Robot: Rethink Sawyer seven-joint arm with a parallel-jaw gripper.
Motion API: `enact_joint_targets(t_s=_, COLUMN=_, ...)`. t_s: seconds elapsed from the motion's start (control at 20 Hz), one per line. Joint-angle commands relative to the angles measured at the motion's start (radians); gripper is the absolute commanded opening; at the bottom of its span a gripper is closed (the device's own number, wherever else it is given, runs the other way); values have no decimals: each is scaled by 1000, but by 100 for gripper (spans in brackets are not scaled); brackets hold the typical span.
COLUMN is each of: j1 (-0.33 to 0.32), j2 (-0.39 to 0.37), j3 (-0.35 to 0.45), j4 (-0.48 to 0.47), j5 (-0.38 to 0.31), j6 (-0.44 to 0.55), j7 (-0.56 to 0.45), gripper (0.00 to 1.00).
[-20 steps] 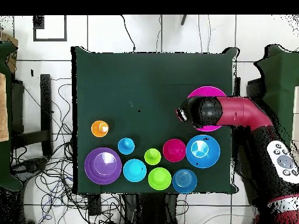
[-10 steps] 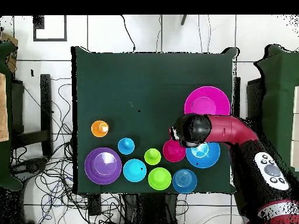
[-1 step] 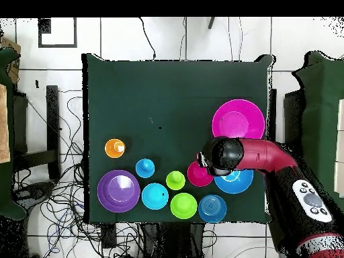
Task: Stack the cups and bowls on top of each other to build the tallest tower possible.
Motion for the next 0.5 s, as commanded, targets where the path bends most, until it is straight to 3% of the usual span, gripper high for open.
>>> enact_joint_targets(t_s=0.05, j1=13, j2=66, j3=56, j4=-135, j5=-32, j6=121, j7=-147, gripper=100)
enact_joint_targets(t_s=0.2, j1=29, j2=2, j3=69, j4=-132, j5=-11, j6=140, j7=-129, gripper=100)
enact_joint_targets(t_s=0.5, j1=61, j2=1, j3=84, j4=-188, j5=-32, j6=123, j7=-123, gripper=100)
